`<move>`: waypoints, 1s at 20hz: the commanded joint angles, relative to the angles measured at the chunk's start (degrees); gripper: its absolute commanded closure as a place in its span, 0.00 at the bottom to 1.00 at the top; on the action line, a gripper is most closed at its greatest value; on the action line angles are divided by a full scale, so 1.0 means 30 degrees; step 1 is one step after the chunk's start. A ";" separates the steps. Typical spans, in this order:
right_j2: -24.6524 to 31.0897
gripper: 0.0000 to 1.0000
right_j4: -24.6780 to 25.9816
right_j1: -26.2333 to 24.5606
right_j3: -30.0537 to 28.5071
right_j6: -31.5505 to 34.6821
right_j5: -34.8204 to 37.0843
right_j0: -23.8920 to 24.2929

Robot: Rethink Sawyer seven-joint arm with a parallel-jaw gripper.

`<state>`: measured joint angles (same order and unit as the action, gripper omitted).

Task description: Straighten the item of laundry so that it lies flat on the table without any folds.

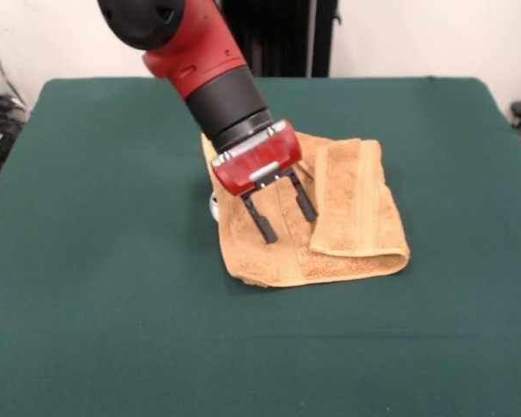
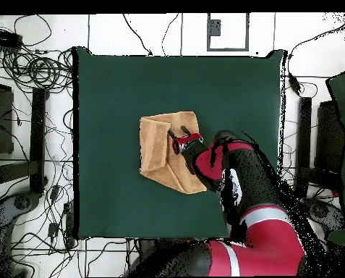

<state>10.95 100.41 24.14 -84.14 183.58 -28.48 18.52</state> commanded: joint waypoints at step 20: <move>-0.0374 0.00 0.2283 -0.4906 0.3836 1.0933 -0.3954 -0.3745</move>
<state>3.77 106.47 18.86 -74.65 195.97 -38.09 11.37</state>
